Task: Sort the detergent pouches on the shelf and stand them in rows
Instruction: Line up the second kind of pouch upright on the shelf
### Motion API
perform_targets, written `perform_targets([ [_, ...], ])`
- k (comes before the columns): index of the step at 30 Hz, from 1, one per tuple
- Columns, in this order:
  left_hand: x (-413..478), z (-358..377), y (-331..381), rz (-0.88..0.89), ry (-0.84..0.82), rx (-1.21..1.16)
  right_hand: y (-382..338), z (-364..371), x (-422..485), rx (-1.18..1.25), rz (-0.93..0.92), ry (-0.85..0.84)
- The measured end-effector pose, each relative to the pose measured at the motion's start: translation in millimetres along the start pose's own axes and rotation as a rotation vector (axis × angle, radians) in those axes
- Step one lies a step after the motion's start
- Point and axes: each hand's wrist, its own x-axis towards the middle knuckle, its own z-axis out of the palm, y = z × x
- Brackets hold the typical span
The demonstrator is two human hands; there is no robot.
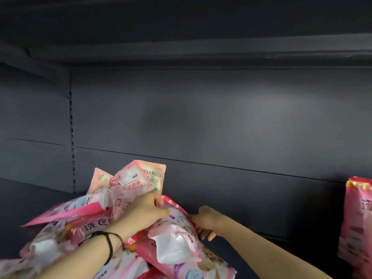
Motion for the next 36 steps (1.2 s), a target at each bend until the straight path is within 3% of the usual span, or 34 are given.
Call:
perform_targets([
  [6, 5.0, 4.6, -9.0, -0.102, -0.086, -0.448, -4.2, -7.1, -6.7, 0.775, 0.067, 0.026],
  [9, 4.8, 2.4, -2.5, -0.139, -0.096, -0.707, -13.1, -15.7, -22.3, 0.951, -0.021, 0.096],
  [12, 5.4, -2.6, 4.5, -0.121, -0.091, -0.816, -18.6, -24.8, -41.0, 1.091, -0.133, 0.192],
  [16, 1.0, -5.8, 20.0, -0.03, -0.178, -0.962, -20.9, -32.7, -64.4, 1.265, -0.199, 0.172],
  [22, -8.8, -9.6, 41.4, 0.012, -0.155, -1.115, -15.6, -41.3, -92.3, 1.306, -0.281, 0.102],
  [29, -12.5, -5.5, 82.0, 0.162, -0.198, -1.199, 11.9, -73.2, -124.6, 1.13, -0.504, 0.323],
  [36, -8.0, 27.4, 139.1, 0.21, -0.286, -1.134, 52.1, -118.0, -144.5, 1.091, -0.512, 0.464],
])
